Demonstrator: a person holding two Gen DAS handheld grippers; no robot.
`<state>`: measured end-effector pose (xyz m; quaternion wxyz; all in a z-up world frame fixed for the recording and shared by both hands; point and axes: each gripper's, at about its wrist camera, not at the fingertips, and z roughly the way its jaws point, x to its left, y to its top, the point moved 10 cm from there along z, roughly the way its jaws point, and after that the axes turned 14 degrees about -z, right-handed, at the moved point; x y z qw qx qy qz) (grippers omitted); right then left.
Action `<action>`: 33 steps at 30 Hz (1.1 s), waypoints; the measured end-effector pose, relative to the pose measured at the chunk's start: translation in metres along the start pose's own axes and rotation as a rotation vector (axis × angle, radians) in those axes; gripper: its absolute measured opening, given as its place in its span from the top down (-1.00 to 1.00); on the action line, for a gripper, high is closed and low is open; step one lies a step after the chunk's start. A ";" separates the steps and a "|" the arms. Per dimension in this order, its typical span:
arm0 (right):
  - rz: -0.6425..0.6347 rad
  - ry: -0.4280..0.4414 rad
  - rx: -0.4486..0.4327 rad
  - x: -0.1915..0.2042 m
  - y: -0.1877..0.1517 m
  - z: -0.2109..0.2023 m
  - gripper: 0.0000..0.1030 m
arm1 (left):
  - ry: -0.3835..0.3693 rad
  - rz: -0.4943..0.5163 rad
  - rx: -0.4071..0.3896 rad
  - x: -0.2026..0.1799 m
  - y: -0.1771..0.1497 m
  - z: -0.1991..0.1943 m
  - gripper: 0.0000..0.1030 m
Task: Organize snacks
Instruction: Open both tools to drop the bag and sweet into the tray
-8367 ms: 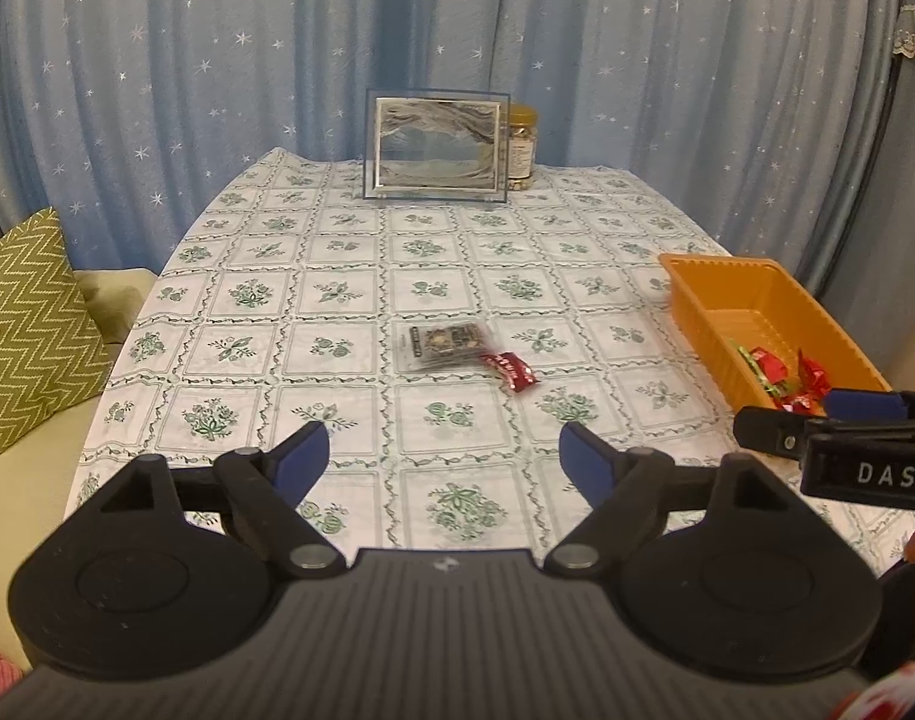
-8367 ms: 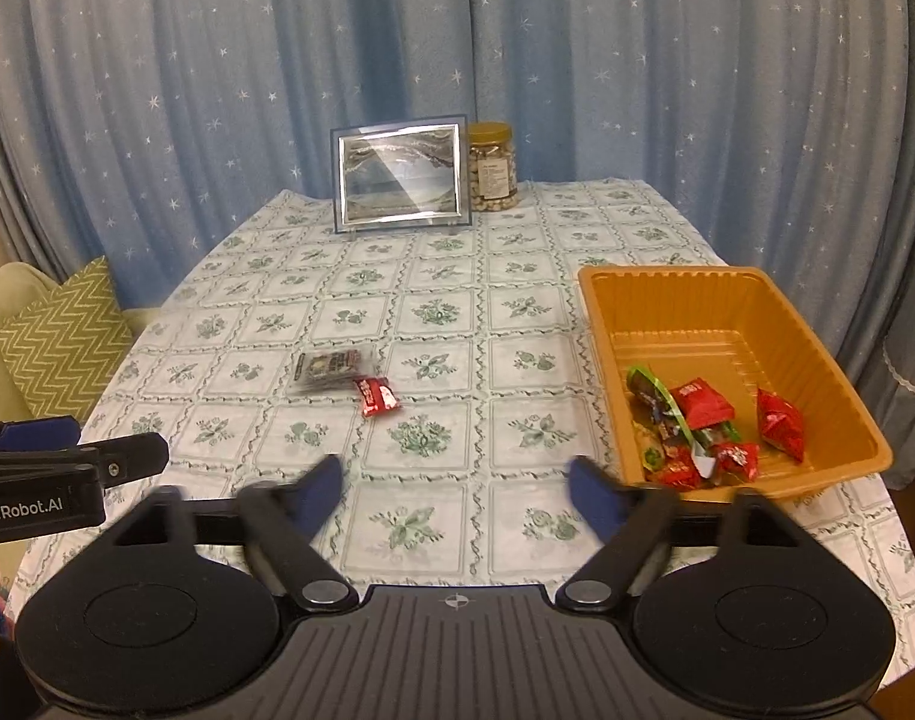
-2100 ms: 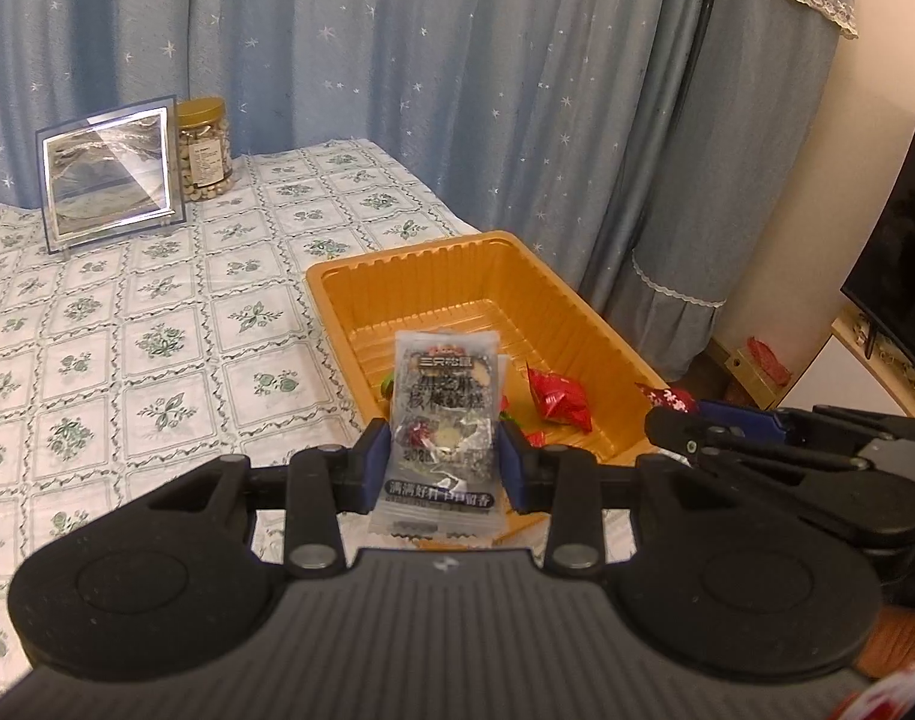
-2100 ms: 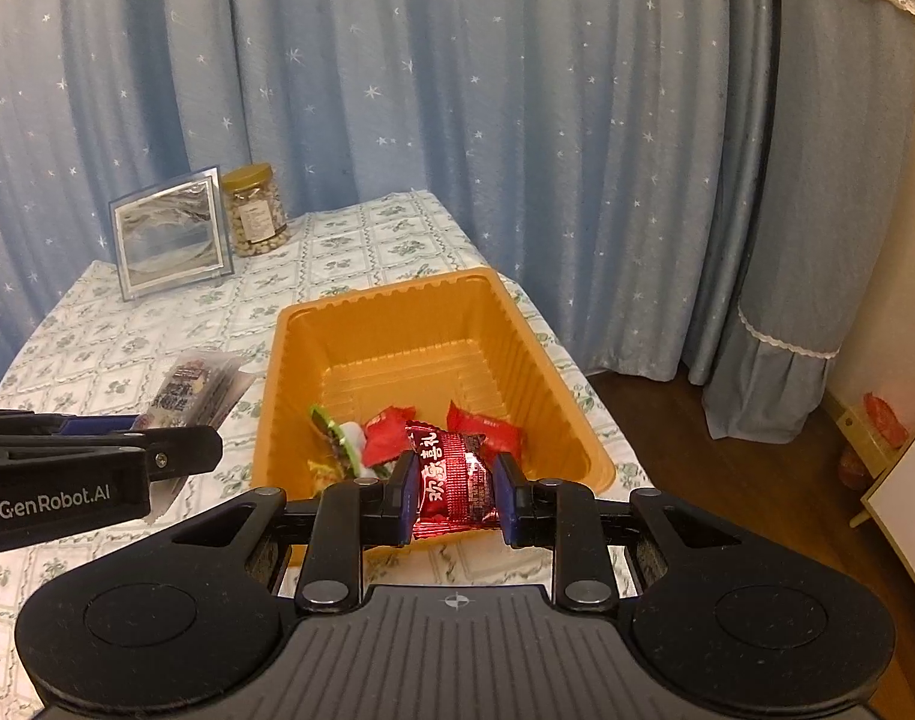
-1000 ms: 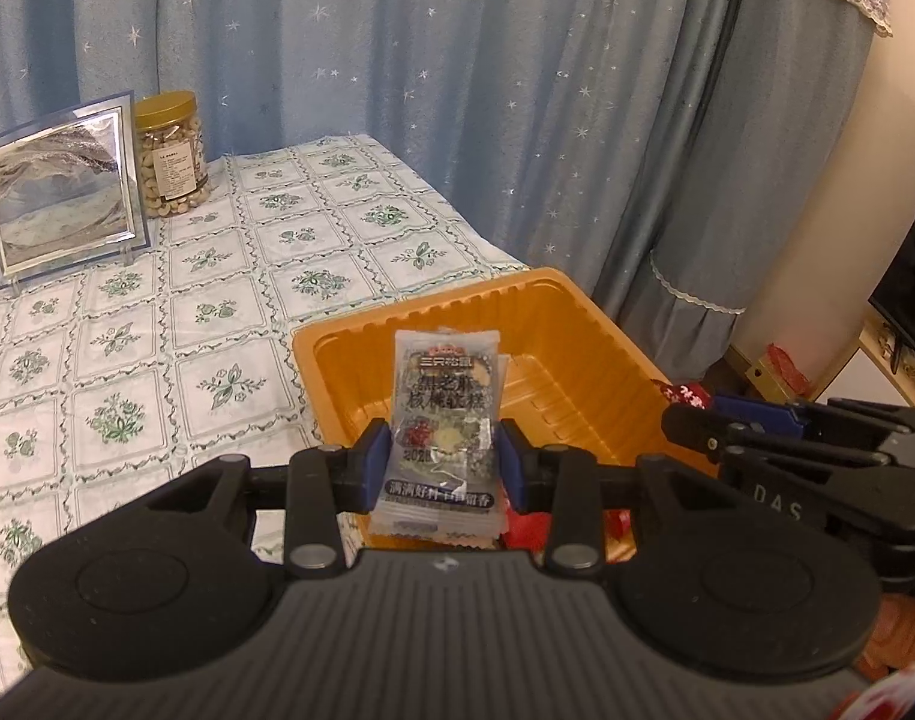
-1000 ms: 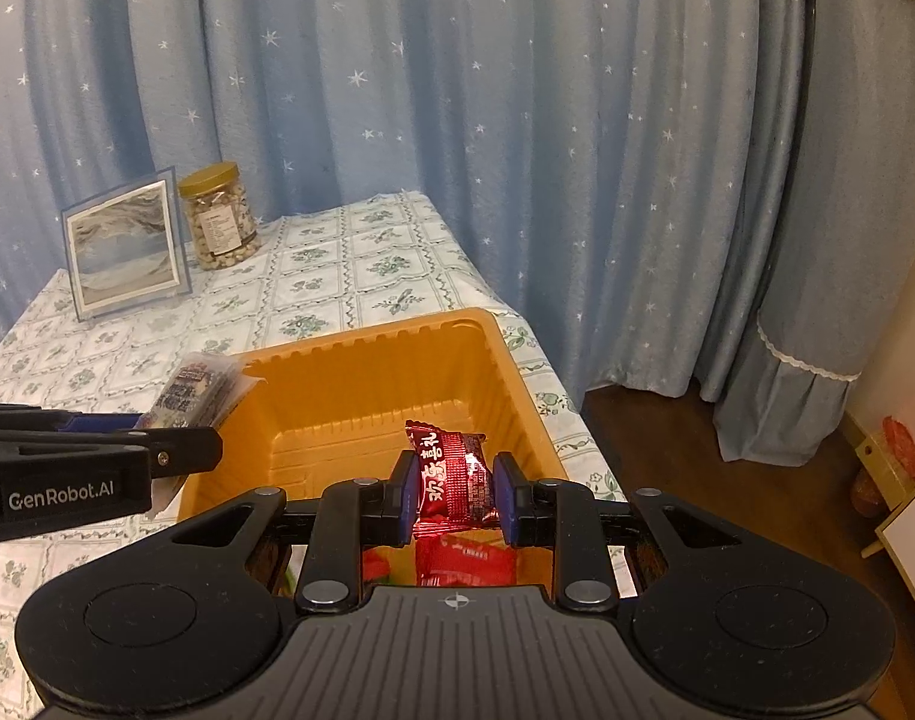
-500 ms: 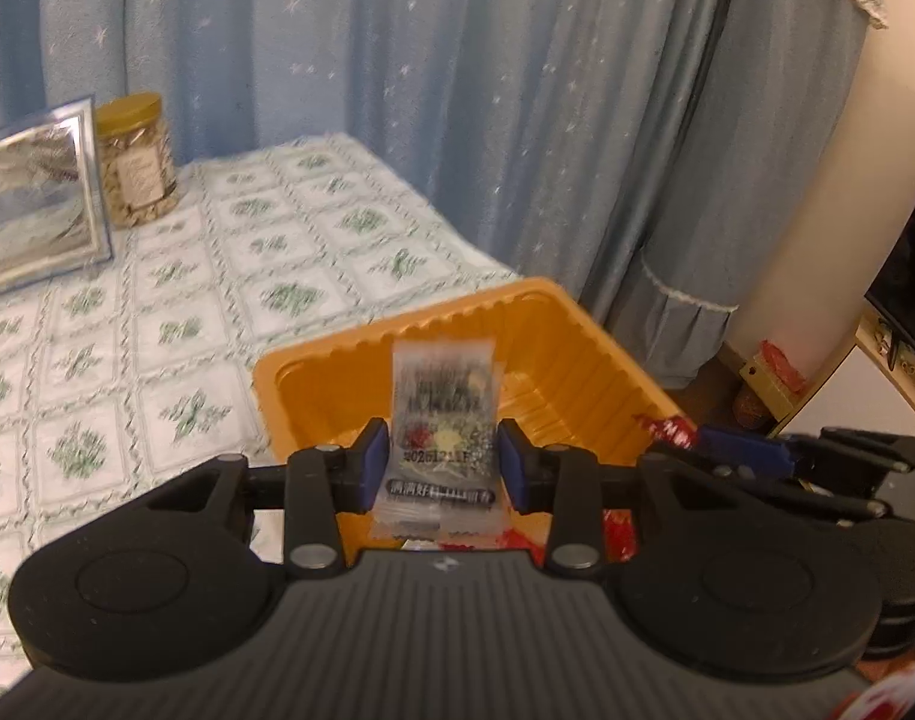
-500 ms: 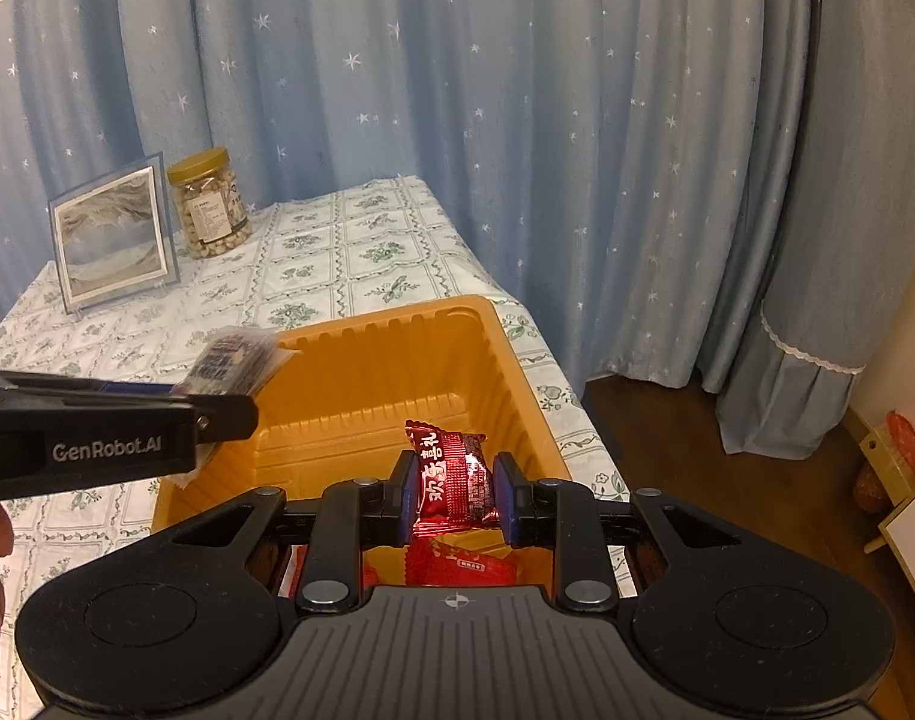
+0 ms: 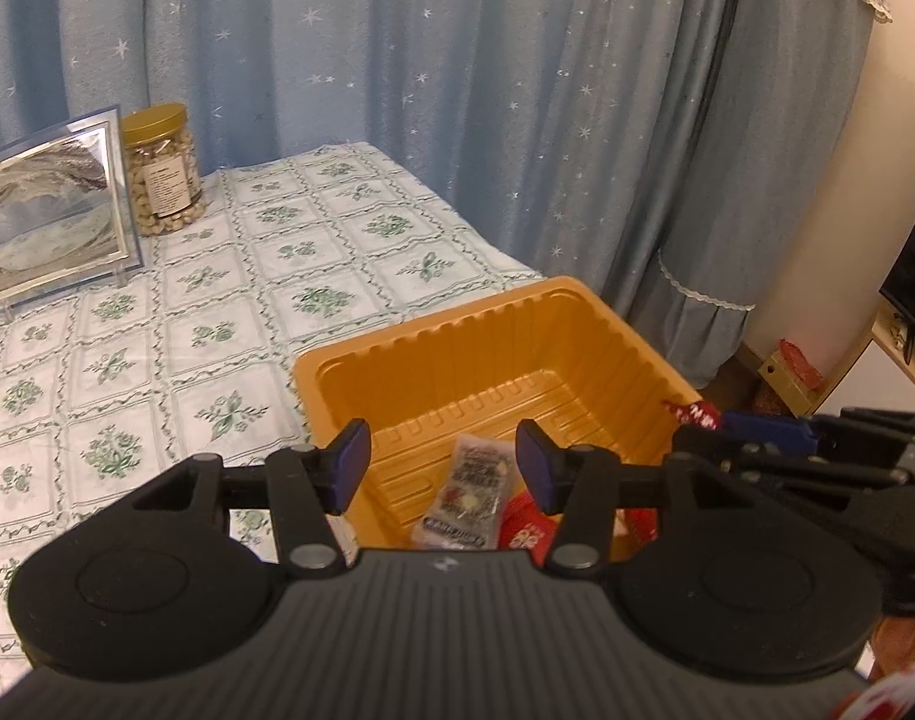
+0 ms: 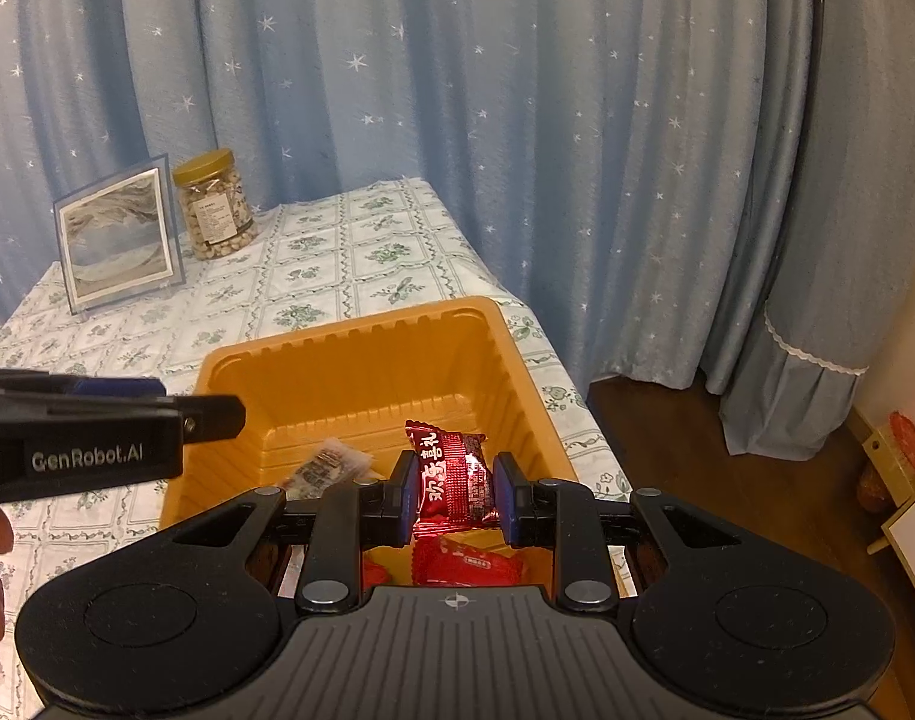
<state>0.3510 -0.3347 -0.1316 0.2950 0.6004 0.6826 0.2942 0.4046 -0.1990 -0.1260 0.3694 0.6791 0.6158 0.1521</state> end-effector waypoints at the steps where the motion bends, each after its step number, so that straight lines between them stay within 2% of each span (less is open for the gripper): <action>1: 0.002 0.003 -0.003 0.001 0.001 0.000 0.48 | 0.002 -0.001 0.000 0.002 -0.001 -0.001 0.04; 24: 0.023 0.047 -0.040 0.013 0.031 0.018 0.48 | 0.039 -0.036 -0.004 0.035 -0.008 -0.006 0.04; 27: 0.051 0.082 -0.050 0.013 0.033 0.024 0.46 | 0.042 -0.043 -0.005 0.039 -0.009 -0.005 0.03; 28: 0.065 0.091 -0.045 0.013 0.033 0.027 0.39 | 0.043 -0.045 -0.006 0.040 -0.010 -0.005 0.02; 30: 0.090 0.087 -0.060 0.008 0.034 0.026 -0.34 | 0.048 -0.048 -0.006 0.043 -0.011 -0.006 -0.02; 33: 0.103 0.081 -0.073 0.004 0.032 0.021 -0.36 | 0.058 -0.054 -0.007 0.048 -0.013 -0.007 -0.06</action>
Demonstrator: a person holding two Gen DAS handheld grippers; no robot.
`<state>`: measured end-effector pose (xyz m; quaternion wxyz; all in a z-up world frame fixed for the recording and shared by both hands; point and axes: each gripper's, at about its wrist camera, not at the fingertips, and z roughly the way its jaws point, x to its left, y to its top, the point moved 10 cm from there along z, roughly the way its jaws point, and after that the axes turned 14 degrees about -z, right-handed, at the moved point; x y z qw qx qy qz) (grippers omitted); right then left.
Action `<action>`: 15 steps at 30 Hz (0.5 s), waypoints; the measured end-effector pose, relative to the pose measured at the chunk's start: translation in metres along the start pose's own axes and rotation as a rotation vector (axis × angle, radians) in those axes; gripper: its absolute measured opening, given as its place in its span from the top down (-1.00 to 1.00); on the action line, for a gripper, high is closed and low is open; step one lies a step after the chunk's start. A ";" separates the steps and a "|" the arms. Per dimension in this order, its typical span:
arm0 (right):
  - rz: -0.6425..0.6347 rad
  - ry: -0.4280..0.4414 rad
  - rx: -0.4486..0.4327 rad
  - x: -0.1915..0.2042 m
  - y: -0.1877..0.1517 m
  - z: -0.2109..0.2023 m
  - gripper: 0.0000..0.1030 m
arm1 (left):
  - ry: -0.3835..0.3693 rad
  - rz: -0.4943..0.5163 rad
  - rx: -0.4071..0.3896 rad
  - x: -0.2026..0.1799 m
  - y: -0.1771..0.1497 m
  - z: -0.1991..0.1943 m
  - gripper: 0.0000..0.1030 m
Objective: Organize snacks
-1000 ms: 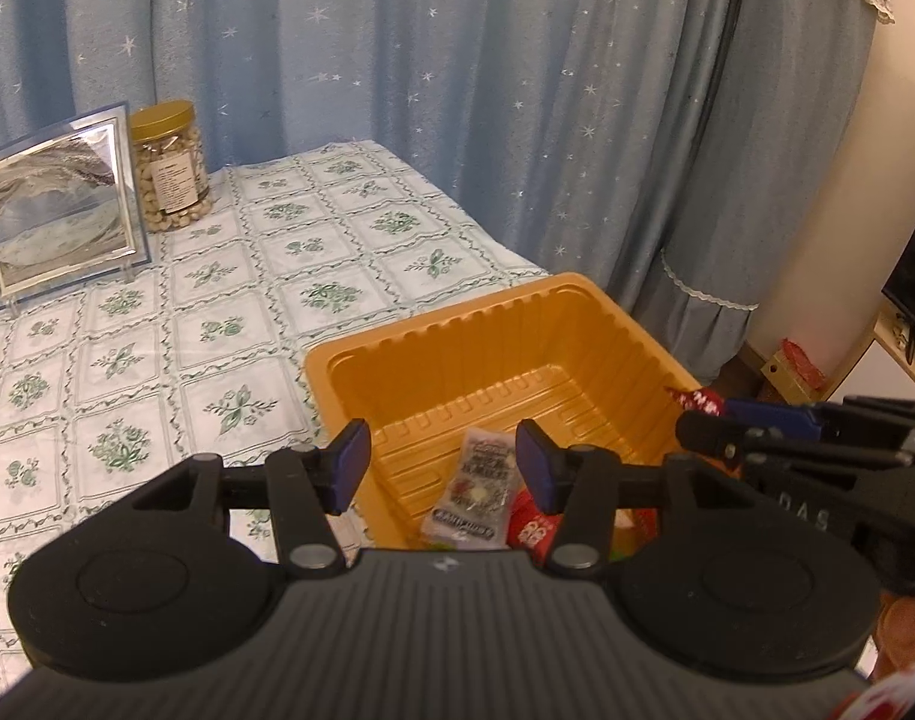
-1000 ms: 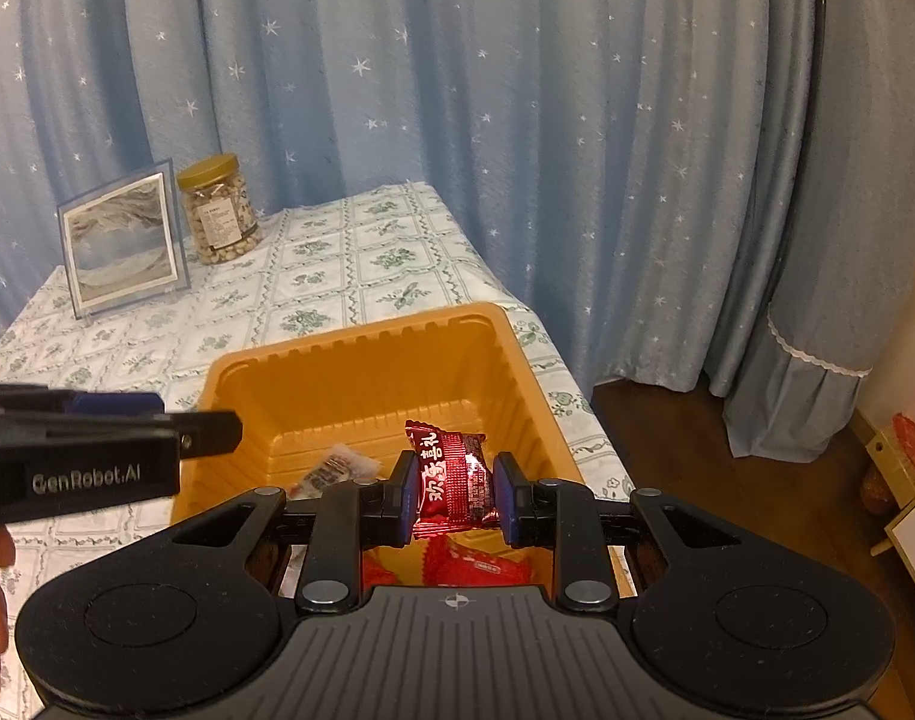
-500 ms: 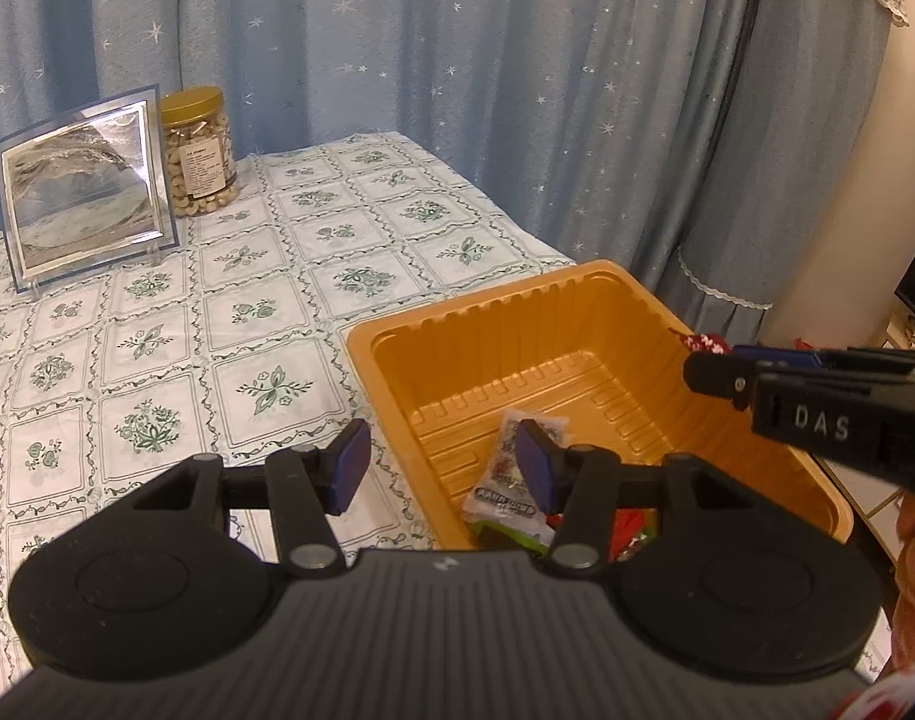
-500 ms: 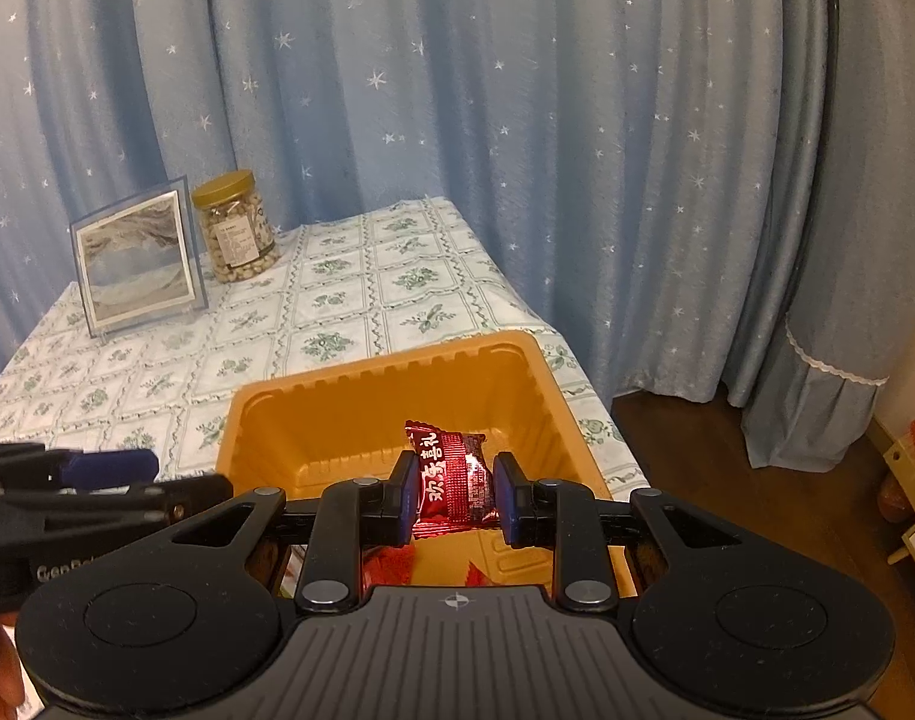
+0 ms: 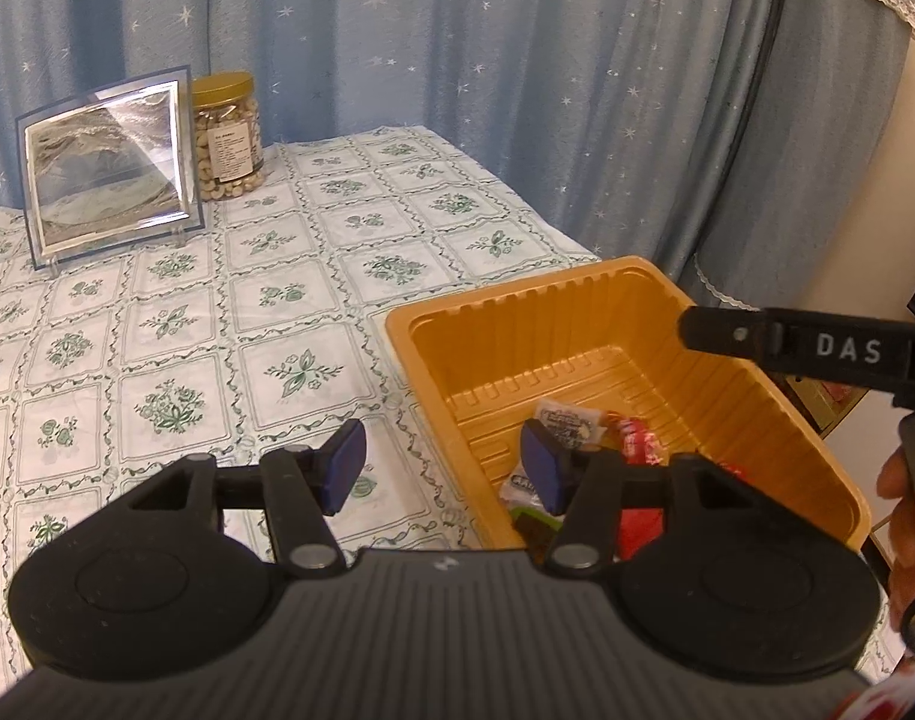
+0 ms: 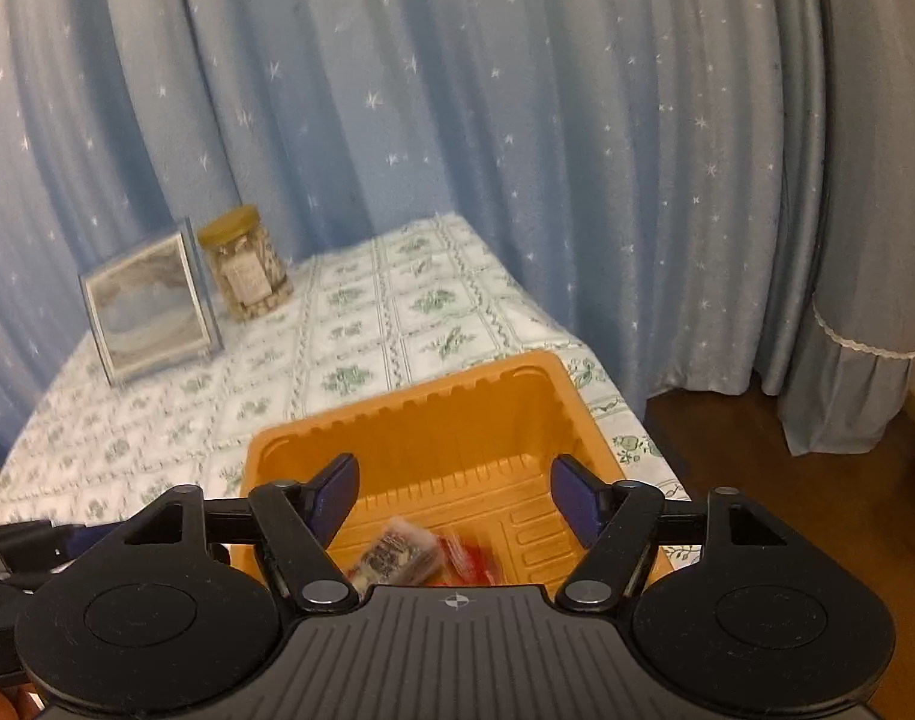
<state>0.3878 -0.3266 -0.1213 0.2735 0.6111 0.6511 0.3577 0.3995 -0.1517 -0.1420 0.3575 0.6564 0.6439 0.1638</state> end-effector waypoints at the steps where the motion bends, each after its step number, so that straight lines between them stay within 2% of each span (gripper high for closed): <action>1: 0.003 -0.003 0.003 -0.001 -0.002 -0.001 -0.36 | 0.004 -0.001 0.000 0.002 -0.001 0.000 -0.07; 4: 0.005 -0.012 0.023 -0.004 -0.008 -0.004 -0.36 | 0.008 -0.007 0.002 0.004 -0.003 -0.002 -0.19; 9: 0.012 -0.031 0.037 -0.007 -0.016 -0.015 -0.36 | 0.021 -0.005 -0.013 0.004 -0.005 -0.011 -0.59; 15: 0.015 -0.048 0.042 -0.008 -0.019 -0.039 -0.36 | 0.026 -0.002 -0.029 0.001 -0.007 -0.030 -0.89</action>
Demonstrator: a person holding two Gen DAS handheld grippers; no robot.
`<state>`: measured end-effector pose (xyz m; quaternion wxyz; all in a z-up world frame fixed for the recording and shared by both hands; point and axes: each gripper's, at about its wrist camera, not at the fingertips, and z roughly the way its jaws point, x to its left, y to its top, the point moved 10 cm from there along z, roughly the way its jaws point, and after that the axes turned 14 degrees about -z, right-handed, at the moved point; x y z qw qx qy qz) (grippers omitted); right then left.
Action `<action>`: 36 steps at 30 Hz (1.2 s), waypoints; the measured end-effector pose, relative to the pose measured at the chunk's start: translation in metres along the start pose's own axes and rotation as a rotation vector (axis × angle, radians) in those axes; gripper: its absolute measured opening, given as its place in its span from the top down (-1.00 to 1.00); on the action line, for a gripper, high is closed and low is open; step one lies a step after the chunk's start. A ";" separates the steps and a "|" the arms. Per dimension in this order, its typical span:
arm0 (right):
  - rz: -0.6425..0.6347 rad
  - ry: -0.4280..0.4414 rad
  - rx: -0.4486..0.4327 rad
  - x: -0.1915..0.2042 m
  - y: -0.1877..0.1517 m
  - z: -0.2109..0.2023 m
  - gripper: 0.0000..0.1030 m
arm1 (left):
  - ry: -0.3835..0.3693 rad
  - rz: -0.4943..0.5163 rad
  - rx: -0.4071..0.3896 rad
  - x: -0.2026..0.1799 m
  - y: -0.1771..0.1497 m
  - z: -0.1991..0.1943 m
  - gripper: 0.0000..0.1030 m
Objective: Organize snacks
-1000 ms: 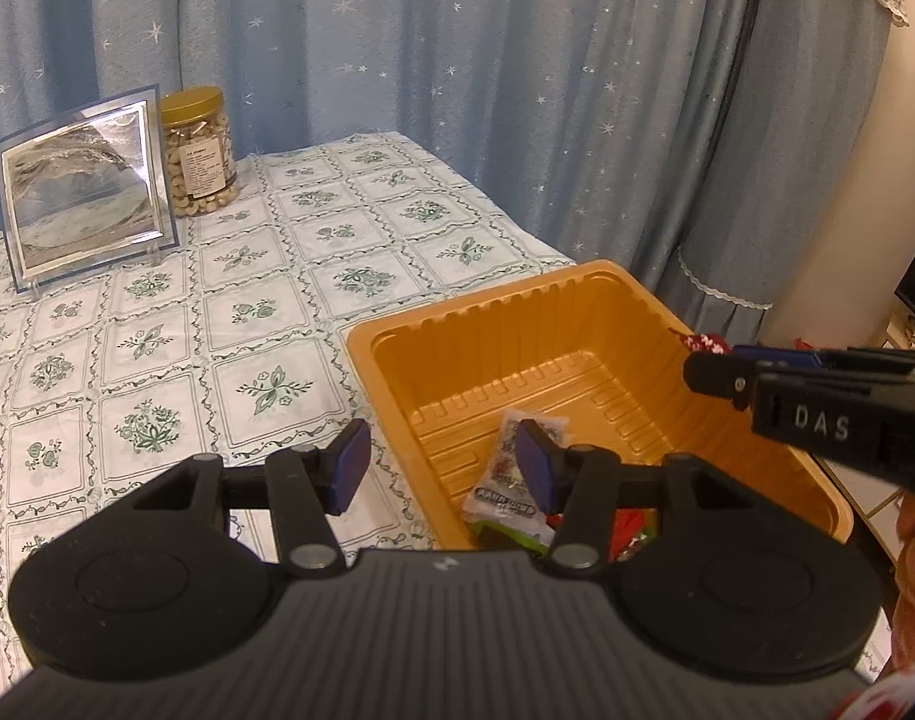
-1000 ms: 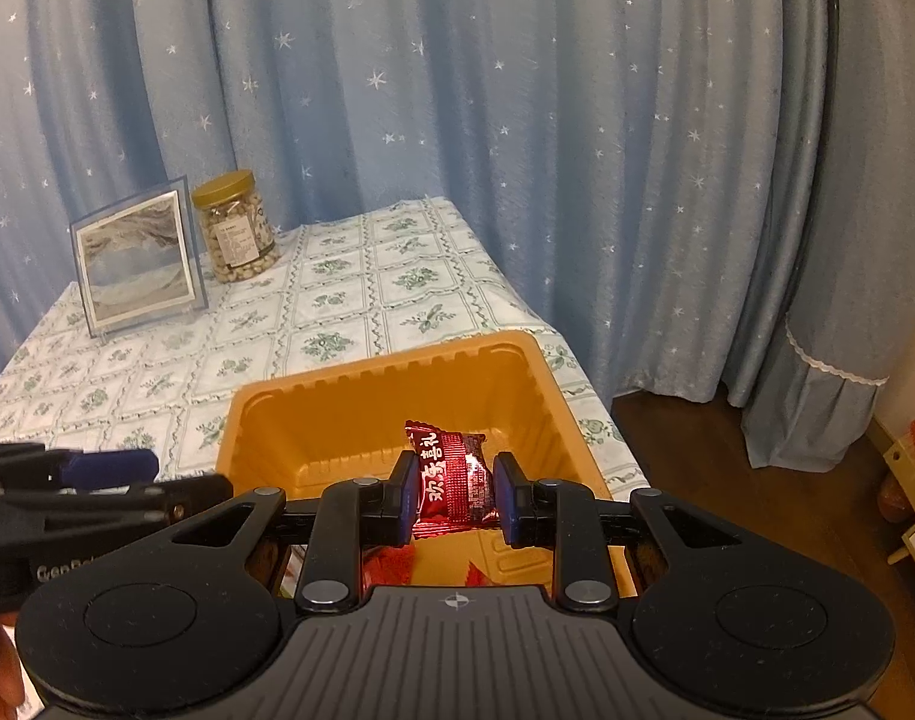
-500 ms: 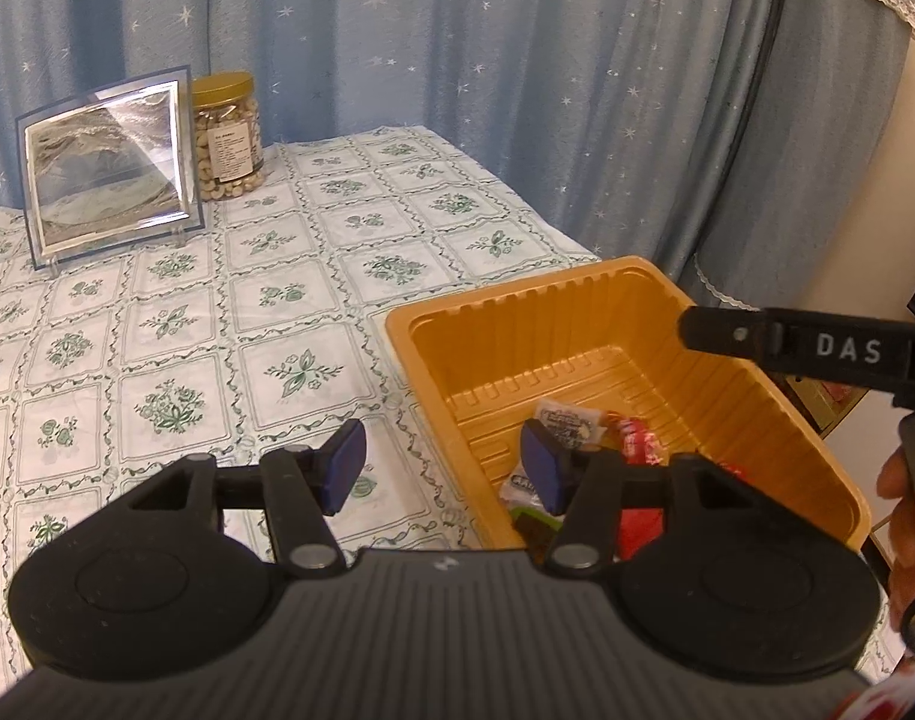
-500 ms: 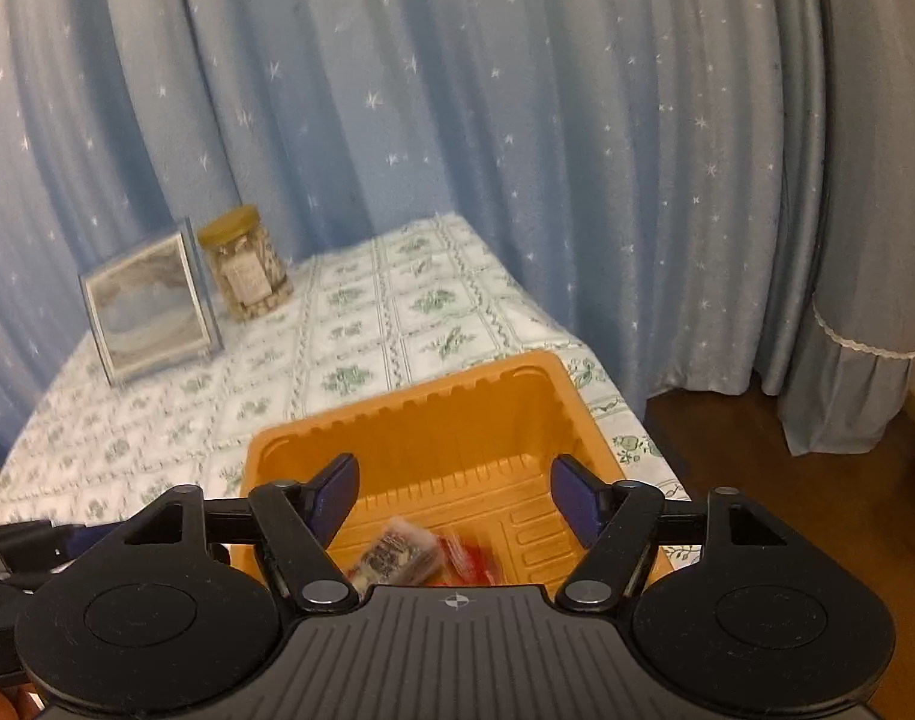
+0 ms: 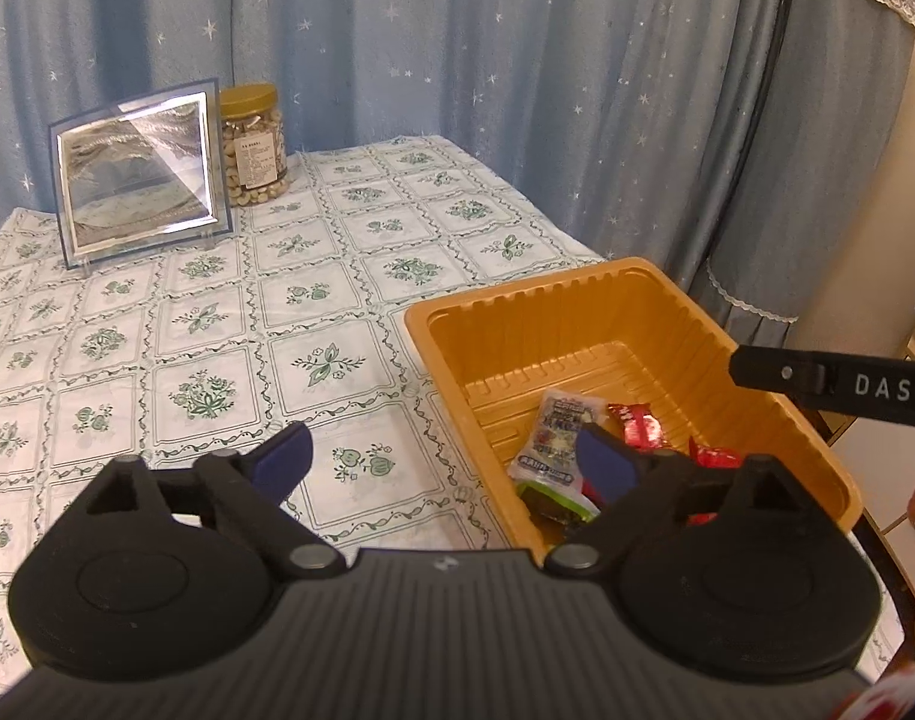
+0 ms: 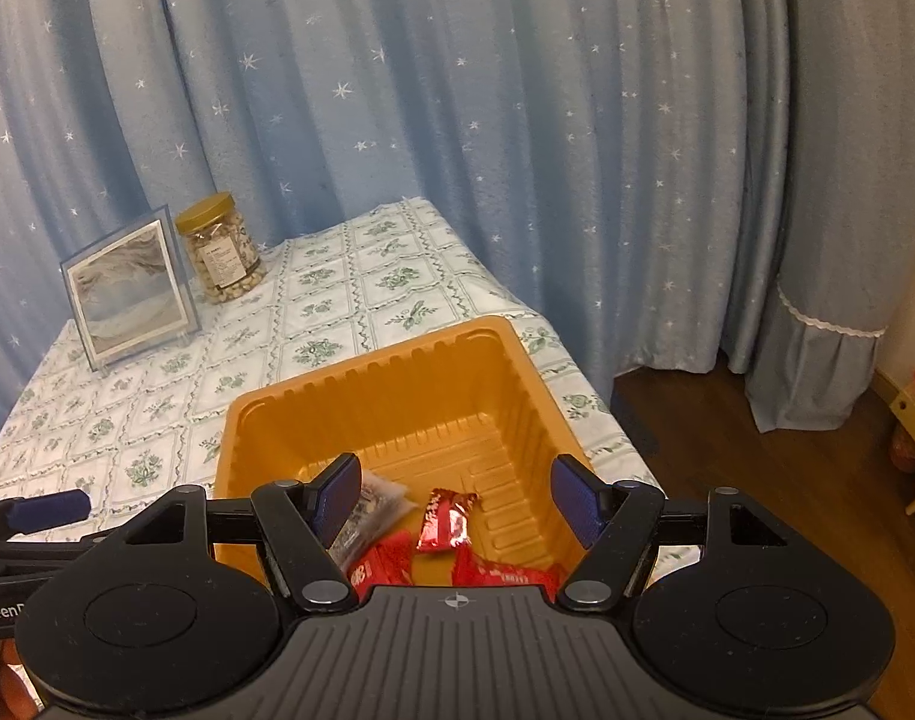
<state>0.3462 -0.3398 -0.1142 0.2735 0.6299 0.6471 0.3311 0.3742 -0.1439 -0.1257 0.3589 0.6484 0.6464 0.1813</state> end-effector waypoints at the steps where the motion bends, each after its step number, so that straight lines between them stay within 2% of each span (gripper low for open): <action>1: 0.000 -0.003 0.001 0.000 0.000 -0.005 -0.36 | -0.003 -0.001 -0.002 -0.001 0.000 -0.004 -0.91; 4: 0.007 -0.017 -0.001 0.000 -0.003 -0.023 -0.37 | -0.019 -0.014 -0.011 -0.004 -0.001 -0.019 -0.99; 7: -0.002 -0.030 -0.005 0.002 -0.006 -0.043 -0.56 | -0.020 -0.003 -0.026 -0.009 -0.004 -0.037 -1.00; 15: -0.018 -0.050 0.003 0.008 -0.020 -0.096 -0.64 | -0.008 -0.004 -0.078 -0.011 -0.020 -0.089 -1.00; 21: -0.047 -0.059 0.008 0.020 -0.036 -0.132 -0.76 | -0.034 -0.035 -0.073 -0.007 -0.035 -0.129 -1.00; 30: -0.083 -0.082 0.002 0.040 -0.059 -0.180 -0.79 | 0.011 -0.084 -0.082 0.007 -0.061 -0.178 -1.00; 36: -0.088 -0.064 -0.002 0.058 -0.075 -0.204 -0.79 | 0.034 -0.112 -0.094 0.019 -0.078 -0.209 -1.00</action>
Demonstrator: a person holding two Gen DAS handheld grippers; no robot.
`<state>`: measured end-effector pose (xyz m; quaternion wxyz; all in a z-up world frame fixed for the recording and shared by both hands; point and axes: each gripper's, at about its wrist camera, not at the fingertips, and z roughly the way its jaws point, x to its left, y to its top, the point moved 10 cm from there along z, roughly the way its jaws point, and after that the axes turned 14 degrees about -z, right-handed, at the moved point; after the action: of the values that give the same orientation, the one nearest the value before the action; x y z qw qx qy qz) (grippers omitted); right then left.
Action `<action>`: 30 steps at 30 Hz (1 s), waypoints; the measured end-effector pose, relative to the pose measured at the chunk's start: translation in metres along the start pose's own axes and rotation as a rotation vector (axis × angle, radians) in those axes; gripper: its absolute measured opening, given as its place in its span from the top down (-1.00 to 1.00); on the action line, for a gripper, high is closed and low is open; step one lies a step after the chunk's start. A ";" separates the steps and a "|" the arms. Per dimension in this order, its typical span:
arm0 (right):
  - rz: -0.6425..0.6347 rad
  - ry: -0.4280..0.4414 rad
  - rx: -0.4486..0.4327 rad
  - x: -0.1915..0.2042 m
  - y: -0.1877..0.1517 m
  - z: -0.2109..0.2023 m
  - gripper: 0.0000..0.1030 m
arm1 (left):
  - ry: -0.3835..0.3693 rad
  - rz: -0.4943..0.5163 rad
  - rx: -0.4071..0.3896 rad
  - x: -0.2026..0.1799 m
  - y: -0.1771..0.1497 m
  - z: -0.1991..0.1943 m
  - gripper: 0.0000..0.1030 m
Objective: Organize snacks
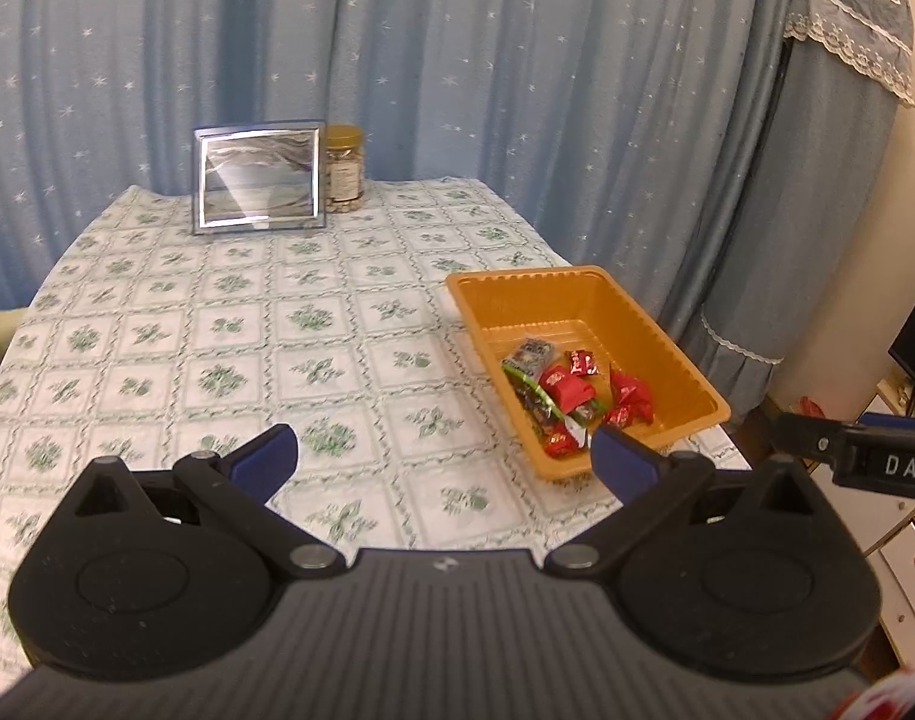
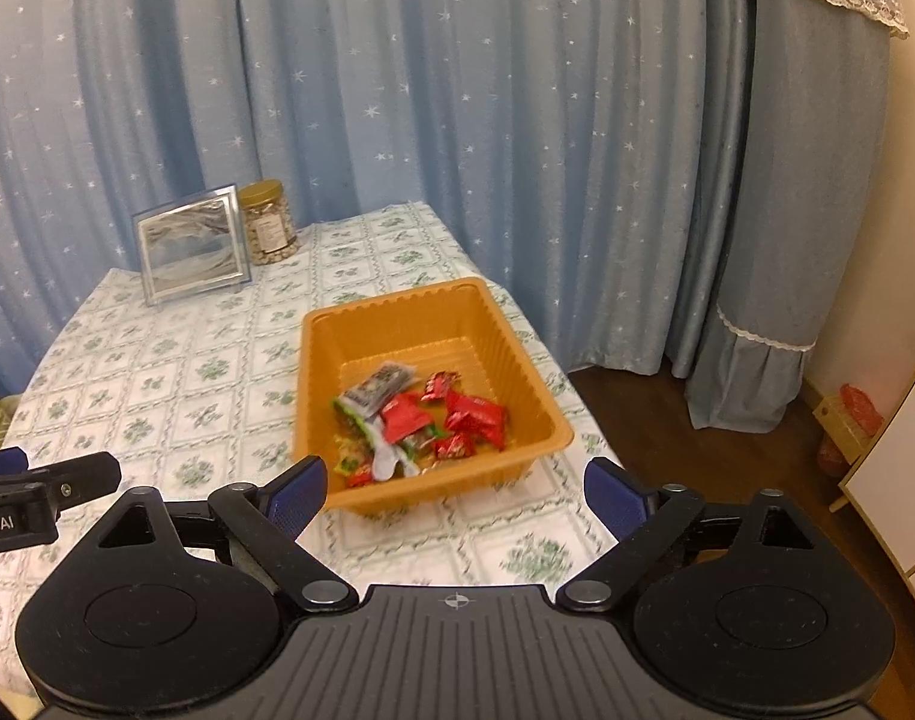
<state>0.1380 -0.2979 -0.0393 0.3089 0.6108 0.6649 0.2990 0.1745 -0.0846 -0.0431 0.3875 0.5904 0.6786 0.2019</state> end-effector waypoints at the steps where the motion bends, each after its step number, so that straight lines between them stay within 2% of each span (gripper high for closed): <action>1: -0.001 0.002 0.000 0.003 -0.002 -0.004 -0.79 | 0.001 -0.007 0.004 0.003 -0.002 -0.005 -1.00; 14: -0.014 0.012 -0.017 0.026 -0.019 -0.051 -0.79 | 0.016 -0.040 0.000 0.015 -0.023 -0.054 -1.00; 30: -0.025 0.020 -0.018 0.032 -0.034 -0.071 -0.79 | 0.014 0.025 -0.004 0.002 -0.045 -0.075 -1.00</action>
<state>0.0595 -0.2700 -0.0223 0.3111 0.5967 0.6729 0.3072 0.0885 -0.0793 -0.0303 0.3814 0.5967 0.6734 0.2123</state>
